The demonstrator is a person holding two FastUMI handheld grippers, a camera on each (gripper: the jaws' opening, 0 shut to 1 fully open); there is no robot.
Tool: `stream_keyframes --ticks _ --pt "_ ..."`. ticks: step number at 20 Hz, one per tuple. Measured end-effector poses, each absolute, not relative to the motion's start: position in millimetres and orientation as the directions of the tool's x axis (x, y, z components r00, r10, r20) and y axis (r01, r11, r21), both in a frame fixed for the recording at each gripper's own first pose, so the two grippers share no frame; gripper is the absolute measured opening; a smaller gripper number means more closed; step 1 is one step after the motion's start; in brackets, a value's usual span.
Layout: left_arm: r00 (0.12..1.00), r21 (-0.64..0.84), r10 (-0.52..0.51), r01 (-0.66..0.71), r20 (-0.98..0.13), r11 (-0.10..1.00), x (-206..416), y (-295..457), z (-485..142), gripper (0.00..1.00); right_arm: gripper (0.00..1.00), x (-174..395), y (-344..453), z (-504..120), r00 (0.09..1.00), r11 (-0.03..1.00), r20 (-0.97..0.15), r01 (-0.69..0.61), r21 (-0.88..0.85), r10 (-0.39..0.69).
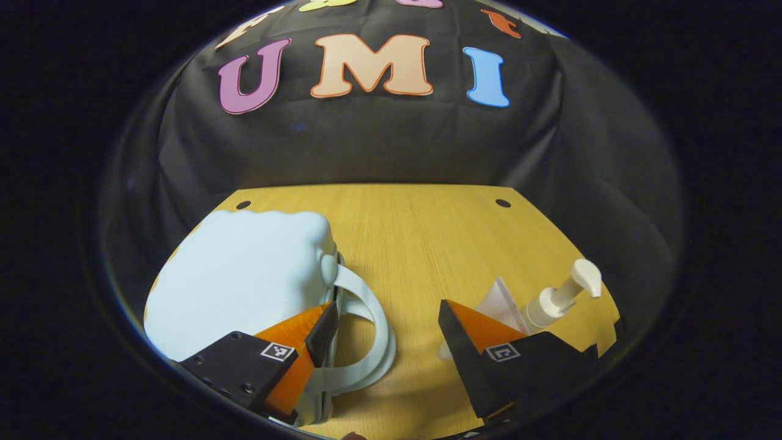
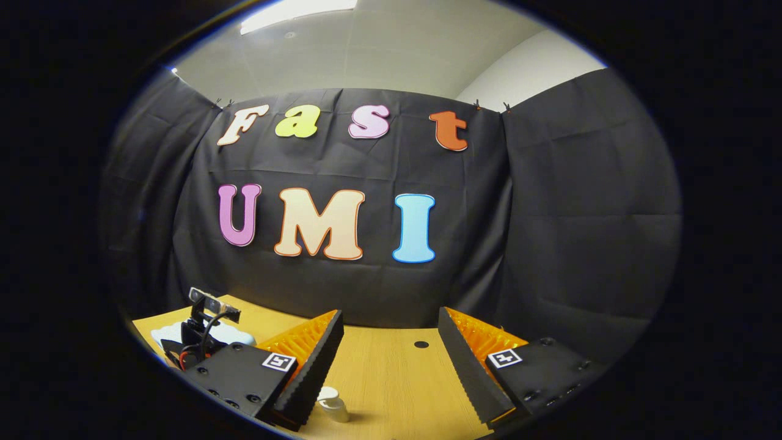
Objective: First open the suitcase, pack the skin care products into it, and then close the suitcase.
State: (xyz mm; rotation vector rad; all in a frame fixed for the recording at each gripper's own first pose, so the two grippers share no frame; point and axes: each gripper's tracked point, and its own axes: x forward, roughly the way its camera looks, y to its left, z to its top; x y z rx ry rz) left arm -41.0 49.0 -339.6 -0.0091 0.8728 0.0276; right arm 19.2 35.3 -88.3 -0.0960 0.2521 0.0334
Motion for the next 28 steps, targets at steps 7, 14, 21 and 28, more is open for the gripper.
stream_keyframes --ticks 7,14,21,28 --pt "0.574 0.034 0.048 -0.036 -0.817 0.999 -36.5 46.7 -364.0 0.81 0.98 19.1 39.3 -93.5 0.966 0.994 -0.258 -0.055 -0.098 0.028" --pt "0.512 0.047 0.076 -0.069 -0.856 0.996 -41.9 59.2 -388.4 0.66 0.99 18.1 40.1 -91.8 0.969 0.991 -0.246 -0.057 -0.119 0.026" --pt "0.459 -0.041 -0.017 -0.043 -0.888 0.998 -44.1 57.6 -392.6 0.07 0.99 17.9 48.2 -88.6 0.972 0.991 -0.230 -0.068 -0.118 0.039" --pt "0.530 -0.039 -0.031 -0.005 -0.848 0.999 -28.5 53.2 -358.4 0.00 0.99 17.8 62.8 -86.4 0.975 0.985 -0.208 -0.110 -0.131 0.081"
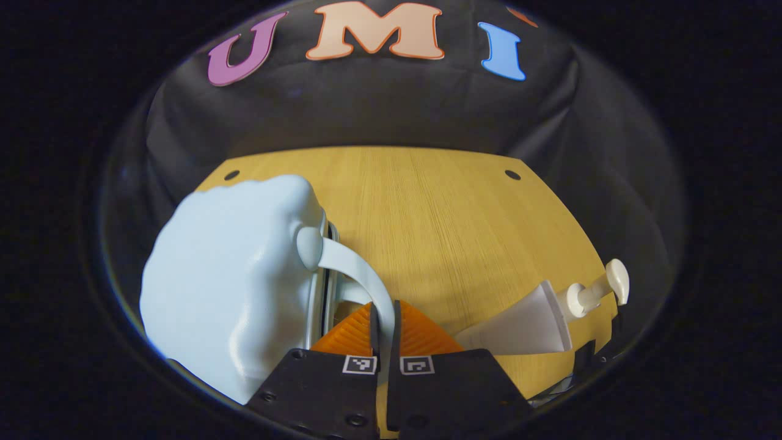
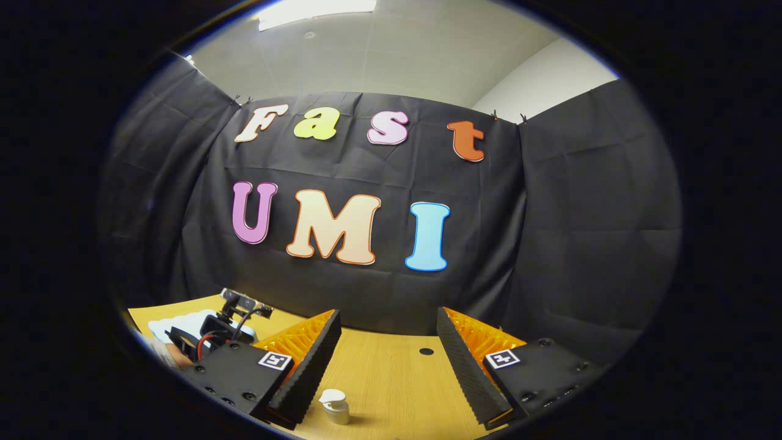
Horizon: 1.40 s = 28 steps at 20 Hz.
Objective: First open the suitcase, pack the skin care products into it, and then close the suitcase.
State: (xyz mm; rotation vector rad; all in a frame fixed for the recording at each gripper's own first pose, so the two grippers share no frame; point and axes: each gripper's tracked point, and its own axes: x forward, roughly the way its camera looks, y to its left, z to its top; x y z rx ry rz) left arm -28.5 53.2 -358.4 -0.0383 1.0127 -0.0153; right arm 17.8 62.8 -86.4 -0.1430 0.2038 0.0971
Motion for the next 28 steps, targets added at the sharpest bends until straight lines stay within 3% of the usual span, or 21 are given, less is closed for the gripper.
stream_keyframes --ticks 4,15,28 --pt "0.535 -0.098 -0.067 -0.030 -0.842 0.995 -22.8 57.7 -332.9 0.00 0.99 18.5 69.9 -87.8 0.973 0.987 -0.210 -0.122 -0.104 0.099" --pt "0.654 -0.088 -0.047 -0.030 -0.755 0.996 -0.5 107.3 -240.8 0.00 0.99 24.4 91.9 -93.1 0.967 0.984 -0.209 -0.164 -0.068 0.147" --pt "0.794 -0.008 0.048 -0.066 -0.606 0.998 8.7 257.1 -146.6 0.00 0.99 41.2 182.7 -108.6 0.966 0.985 -0.194 -0.174 -0.007 0.169"
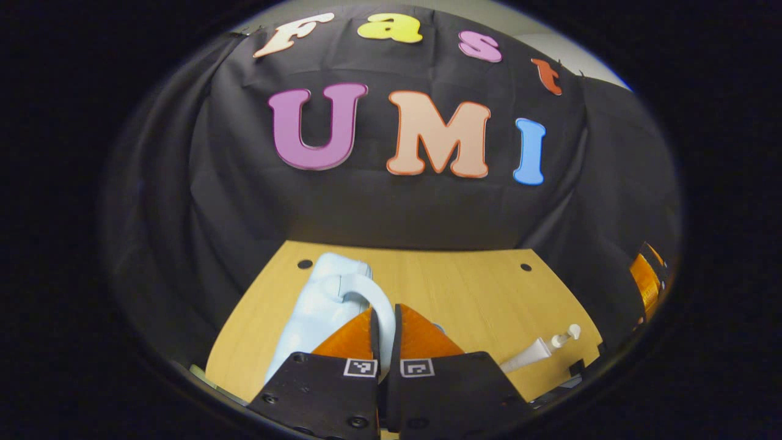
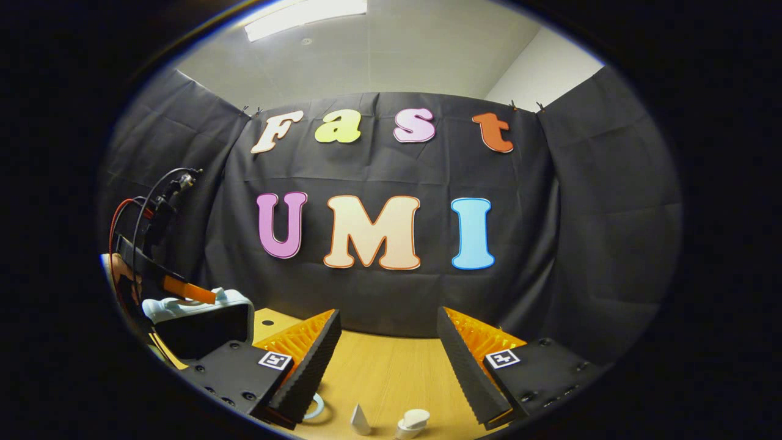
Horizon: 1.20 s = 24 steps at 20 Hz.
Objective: First open the suitcase, pack the skin care products into it, and then close the suitcase.
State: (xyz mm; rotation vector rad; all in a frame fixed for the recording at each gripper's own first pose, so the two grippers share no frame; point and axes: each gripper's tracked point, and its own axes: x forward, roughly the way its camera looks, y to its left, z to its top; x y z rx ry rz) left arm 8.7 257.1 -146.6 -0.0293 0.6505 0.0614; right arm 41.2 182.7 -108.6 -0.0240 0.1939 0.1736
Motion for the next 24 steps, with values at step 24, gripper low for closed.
stream_keyframes --ticks 24 --pt "0.646 0.152 0.383 -0.385 -0.661 0.910 -34.2 553.9 -215.5 0.00 0.99 40.4 250.4 -102.2 0.970 0.979 -0.180 -0.183 -0.087 0.166"
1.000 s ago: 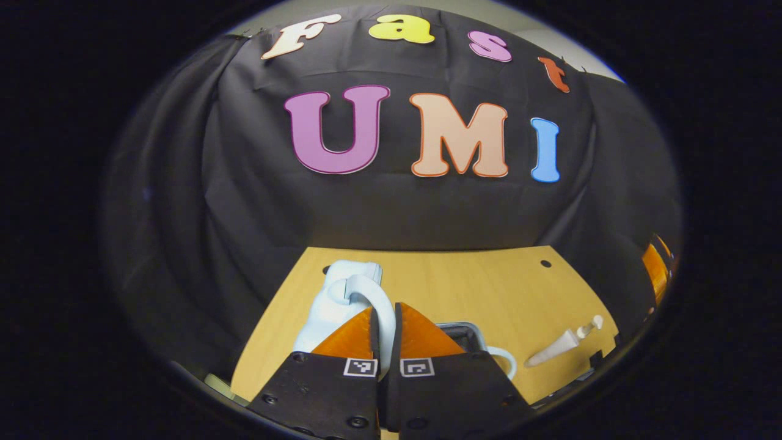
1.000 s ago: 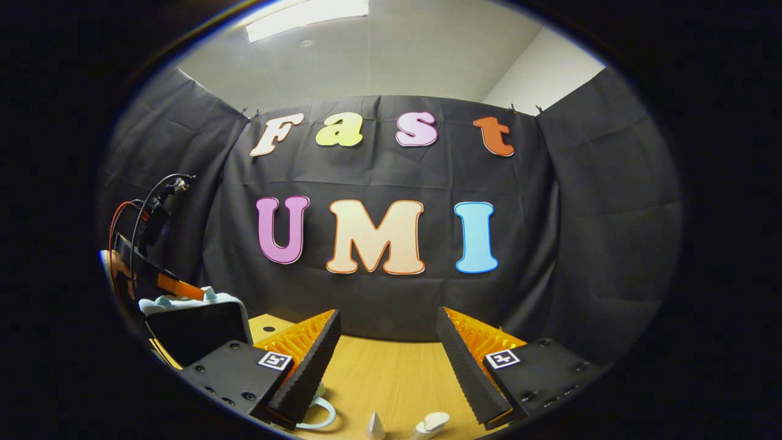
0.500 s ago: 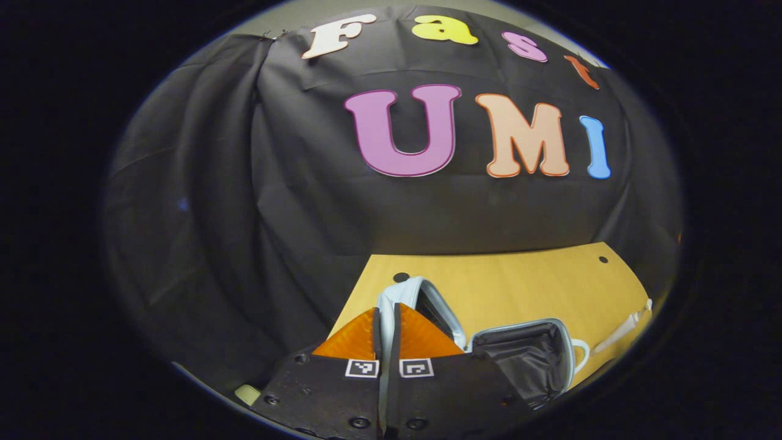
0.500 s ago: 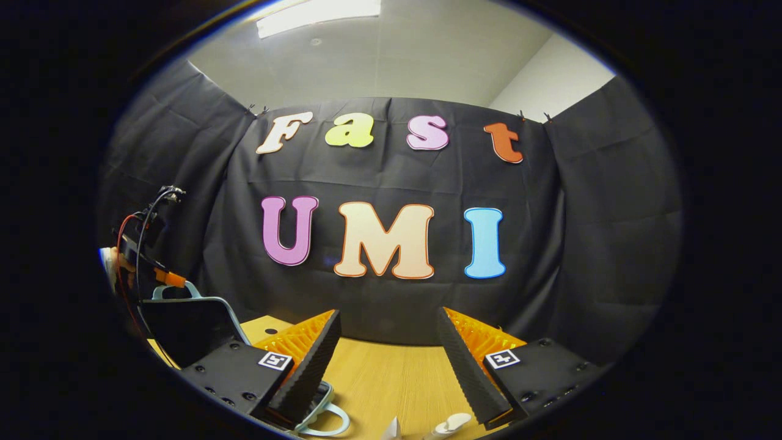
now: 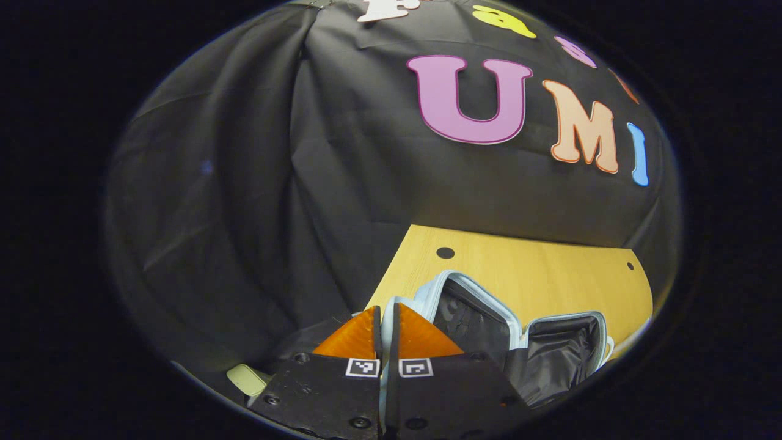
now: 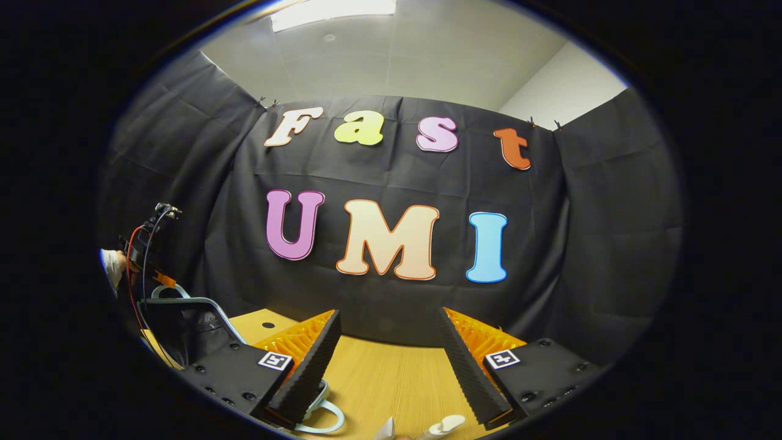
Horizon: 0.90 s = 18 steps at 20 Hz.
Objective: First open the suitcase, pack the skin care products into it, and then close the suitcase.
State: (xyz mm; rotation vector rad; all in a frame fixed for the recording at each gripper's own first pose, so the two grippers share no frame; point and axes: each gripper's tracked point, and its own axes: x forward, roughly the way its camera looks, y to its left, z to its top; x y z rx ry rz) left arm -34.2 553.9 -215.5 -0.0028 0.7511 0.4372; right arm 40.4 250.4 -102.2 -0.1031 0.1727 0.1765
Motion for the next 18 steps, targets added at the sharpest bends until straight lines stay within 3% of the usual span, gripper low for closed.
stream_keyframes --ticks 7,9,10,11,15,18 --pt "0.555 0.179 0.420 -0.435 -0.719 0.882 -48.4 582.5 -270.2 0.00 0.99 31.7 245.6 -102.5 0.970 0.979 -0.196 -0.168 -0.116 0.143" --pt "0.517 0.221 0.476 -0.479 -0.712 0.850 -51.8 593.4 -283.5 0.00 0.99 28.9 243.0 -102.9 0.970 0.978 -0.199 -0.165 -0.126 0.138" --pt "0.530 0.237 0.507 -0.495 -0.680 0.836 -46.3 598.9 -279.5 0.05 0.96 28.1 242.3 -102.5 0.970 0.978 -0.202 -0.164 -0.131 0.136" --pt "0.542 0.239 0.524 -0.509 -0.657 0.827 -42.9 598.4 -278.8 0.12 0.99 27.8 240.7 -104.1 0.969 0.977 -0.207 -0.166 -0.134 0.136" --pt "0.629 0.266 0.585 -0.532 -0.512 0.804 -25.9 579.2 -223.7 0.99 0.99 27.5 233.3 -102.3 0.967 0.975 -0.212 -0.170 -0.141 0.137" --pt "0.712 0.249 0.574 -0.519 -0.404 0.818 -16.3 538.7 -177.3 0.98 1.00 29.4 222.8 -100.2 0.969 0.977 -0.206 -0.167 -0.132 0.137"
